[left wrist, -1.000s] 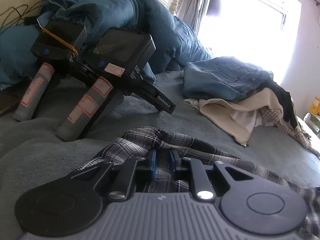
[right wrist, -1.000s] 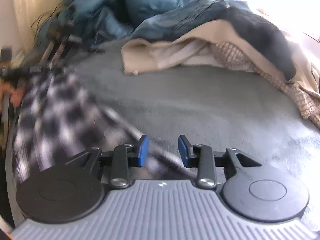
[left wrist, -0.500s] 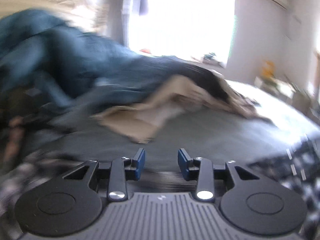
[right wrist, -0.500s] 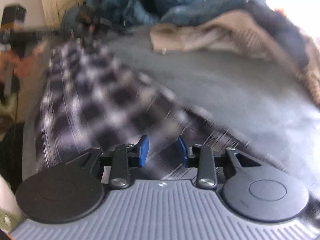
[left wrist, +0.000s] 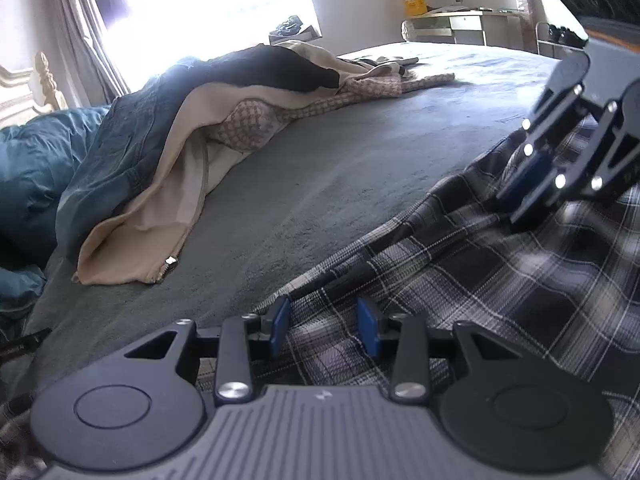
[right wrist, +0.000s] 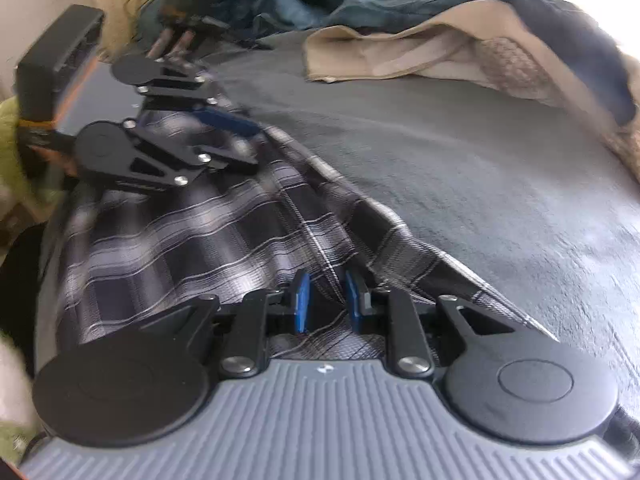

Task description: Fold clothes

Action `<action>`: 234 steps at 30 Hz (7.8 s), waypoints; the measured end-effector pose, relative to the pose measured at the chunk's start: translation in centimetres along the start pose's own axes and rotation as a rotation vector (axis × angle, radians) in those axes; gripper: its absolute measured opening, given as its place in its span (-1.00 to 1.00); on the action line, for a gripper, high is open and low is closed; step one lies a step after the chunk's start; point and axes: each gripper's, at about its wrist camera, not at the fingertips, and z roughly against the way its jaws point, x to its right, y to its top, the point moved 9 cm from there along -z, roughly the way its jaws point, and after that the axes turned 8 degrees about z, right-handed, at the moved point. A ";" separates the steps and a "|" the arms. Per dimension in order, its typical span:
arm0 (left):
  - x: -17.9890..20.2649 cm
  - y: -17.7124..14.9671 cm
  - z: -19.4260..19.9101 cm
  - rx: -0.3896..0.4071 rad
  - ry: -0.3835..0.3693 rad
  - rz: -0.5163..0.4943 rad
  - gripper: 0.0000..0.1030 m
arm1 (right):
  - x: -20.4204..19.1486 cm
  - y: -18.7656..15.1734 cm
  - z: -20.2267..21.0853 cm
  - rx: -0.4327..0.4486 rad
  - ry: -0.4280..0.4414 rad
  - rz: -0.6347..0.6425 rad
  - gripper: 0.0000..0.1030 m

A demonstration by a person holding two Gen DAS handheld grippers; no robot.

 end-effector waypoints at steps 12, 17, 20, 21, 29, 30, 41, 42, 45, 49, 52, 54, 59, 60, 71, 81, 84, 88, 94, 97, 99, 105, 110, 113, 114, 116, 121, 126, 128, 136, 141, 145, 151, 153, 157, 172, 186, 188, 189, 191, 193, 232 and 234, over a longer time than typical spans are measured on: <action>-0.8 0.7 -0.5 0.023 -0.047 0.027 -0.17 | 0.5 2.9 -2.5 -0.031 0.027 0.028 -0.64; -0.5 0.7 -0.7 0.035 -0.082 0.029 -0.52 | -0.6 2.7 -2.8 -0.055 -0.031 0.092 -0.94; -0.3 1.0 -0.1 0.068 -0.061 0.009 -0.69 | -1.3 3.4 -1.7 -0.015 -0.100 0.152 -0.95; -0.4 1.1 0.1 0.080 -0.054 0.009 -0.70 | -1.3 3.7 -1.3 0.001 -0.128 0.171 -0.95; -1.2 2.1 -0.6 0.098 -0.005 0.039 -0.80 | -0.2 4.2 -2.0 0.023 -0.244 0.219 -0.96; -1.2 1.8 -1.1 0.088 0.005 0.035 -0.80 | 0.0 3.9 -2.5 0.019 -0.253 0.225 -0.96; -0.7 0.9 -2.4 0.052 0.078 -0.037 -0.78 | 8.6 1.0 -0.1 0.159 -0.290 -0.353 -0.47; -0.6 0.9 -2.4 0.050 0.086 -0.045 -0.77 | 10.4 0.3 1.7 0.182 -0.329 -0.438 -0.47; -0.9 1.2 -2.2 0.038 0.103 -0.036 -0.64 | 14.0 -3.1 8.8 0.244 -0.428 -0.624 -0.45; -2.2 2.3 -1.4 0.028 0.118 0.061 -0.54 | 14.9 -8.7 18.5 0.307 -0.539 -0.743 -0.44; -2.0 3.7 0.1 0.052 0.113 0.105 -0.54 | 14.2 -13.6 24.4 0.317 -0.640 -0.787 -0.44; -0.7 4.9 0.8 0.071 0.075 0.118 -0.51 | 13.7 -17.1 27.2 0.303 -0.704 -0.827 -0.44; 5.6 7.4 0.2 0.062 -0.095 0.135 -0.42 | 13.7 -24.2 31.1 0.277 -0.779 -0.957 -0.43; 7.1 7.7 -0.4 0.056 -0.124 0.140 -0.42 | 14.0 -25.1 31.2 0.266 -0.785 -0.966 -0.43; 11.6 6.3 -5.8 0.005 -0.119 0.124 -0.30 | 21.8 -29.9 28.6 0.160 -0.736 -0.996 -0.14; 11.0 6.0 -6.2 0.040 -0.147 0.191 -0.28 | 28.4 -30.2 23.7 0.154 -0.570 -1.110 -0.17; 10.8 6.0 -6.1 0.040 -0.158 0.210 -0.28 | 27.5 -29.4 23.3 0.136 -0.582 -1.064 -0.92; 10.8 6.0 -6.1 0.040 -0.153 0.211 -0.28 | 26.7 -28.4 25.6 0.182 -0.718 -0.976 -0.95; 10.6 6.0 -6.1 0.043 -0.152 0.216 -0.28 | 27.2 -30.9 26.5 0.178 -0.808 -1.000 -0.99; 10.6 6.0 -6.1 0.042 -0.149 0.222 -0.28 | 27.7 -33.5 27.2 0.182 -0.862 -1.072 -1.00; 10.5 5.9 -6.2 0.040 -0.150 0.225 -0.28 | 27.7 -35.0 27.5 0.182 -0.888 -1.096 -1.00; 10.5 5.9 -6.3 0.037 -0.147 0.222 -0.28 | 24.6 -34.5 32.5 0.365 -0.905 -1.119 -0.95; 10.8 5.9 -6.4 0.034 -0.126 0.197 -0.26 | 17.1 -31.4 35.1 0.363 -0.832 -0.982 -0.78; 10.9 5.9 -6.5 0.035 -0.117 0.188 -0.24 | 12.2 -29.9 34.6 0.296 -0.808 -0.851 -0.53; 10.9 6.0 -6.5 0.035 -0.115 0.188 -0.24 | 10.9 -29.1 33.9 0.271 -0.799 -0.792 -0.53; 10.8 6.0 -6.5 0.035 -0.112 0.189 -0.21 | 8.2 -27.5 32.5 0.222 -0.777 -0.672 -0.51; 10.7 5.9 -6.6 0.038 -0.109 0.196 -0.18 | 3.3 -22.1 27.6 0.234 -0.608 -0.451 -0.39; 10.6 5.9 -6.6 0.042 -0.114 0.205 -0.17 | 4.3 -21.4 22.8 0.097 -0.571 -0.384 -0.39; 10.6 5.8 -6.6 0.044 -0.119 0.212 -0.17 | 5.0 -22.3 21.7 0.025 -0.588 -0.384 -0.47; 10.3 5.7 -6.6 0.050 -0.137 0.237 -0.17 | 7.8 -21.3 26.3 0.014 -0.818 -0.358 -0.94; 10.3 5.7 -6.5 0.054 -0.133 0.236 -0.17 | 13.1 -20.8 29.2 -0.017 -0.978 -0.321 -0.94; 10.4 5.7 -6.5 0.055 -0.125 0.231 -0.16 | 17.1 -21.8 28.9 -0.095 -1.050 -0.287 -0.94; 10.5 5.7 -6.5 0.054 -0.113 0.224 -0.14 | 21.6 -24.4 27.0 -0.175 -1.072 -0.294 -0.95; 10.4 5.7 -6.5 0.054 -0.114 0.227 -0.14 | 22.4 -25.0 26.1 -0.179 -1.064 -0.309 -0.95; 10.3 5.7 -6.5 0.054 -0.116 0.234 -0.14 | 23.2 -25.4 24.5 -0.187 -1.053 -0.311 -0.95; 10.6 5.7 -6.7 0.049 -0.092 0.207 -0.09 | 26.7 -33.5 30.2 0.261 -0.825 -1.059 -0.25; 10.9 7.9 -2.9 0.062 -0.021 0.188 -0.06 | 11.5 -40.1 35.4 0.512 -0.486 -1.524 -0.21; 13.1 9.3 -0.2 0.111 -0.072 0.163 -0.05 | 9.9 -39.4 33.6 0.467 -0.460 -1.501 -0.21; 14.5 10.0 1.2 0.136 -0.106 0.147 -0.03 | 9.6 -39.2 32.7 0.439 -0.465 -1.481 -0.21; 18.7 11.3 3.3 0.166 -0.205 0.087 0.02 | 9.8 -39.0 31.6 0.423 -0.480 -1.457 -0.21; 23.3 12.2 4.8 0.188 -0.291 0.010 0.05 | 10.3 -38.8 30.7 0.440 -0.479 -1.431 -0.24; 45.3 26.8 -0.4 0.256 -0.596 -0.071 -0.95 | 14.2 -38.4 30.0 0.582 -0.394 -1.473 -0.45; 45.6 27.0 -0.5 0.260 -0.593 -0.070 -0.95 | 14.4 -37.8 29.3 0.515 -0.450 -1.415 -0.51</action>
